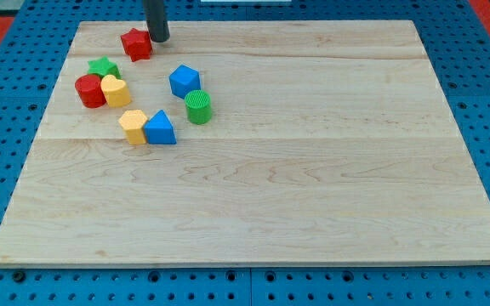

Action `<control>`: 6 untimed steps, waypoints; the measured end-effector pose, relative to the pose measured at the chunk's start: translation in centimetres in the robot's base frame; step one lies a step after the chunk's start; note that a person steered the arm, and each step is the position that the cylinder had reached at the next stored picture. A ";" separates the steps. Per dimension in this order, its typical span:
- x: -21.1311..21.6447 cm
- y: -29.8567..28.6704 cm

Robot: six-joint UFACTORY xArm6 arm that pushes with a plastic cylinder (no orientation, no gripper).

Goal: Move red star to the top right of green star

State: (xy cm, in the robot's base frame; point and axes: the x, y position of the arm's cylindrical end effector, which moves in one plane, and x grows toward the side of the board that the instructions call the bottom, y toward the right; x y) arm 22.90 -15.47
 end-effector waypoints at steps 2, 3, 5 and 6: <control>-0.7 -6.9; 3.1 -3.5; 4.4 -3.6; 4.4 -7.9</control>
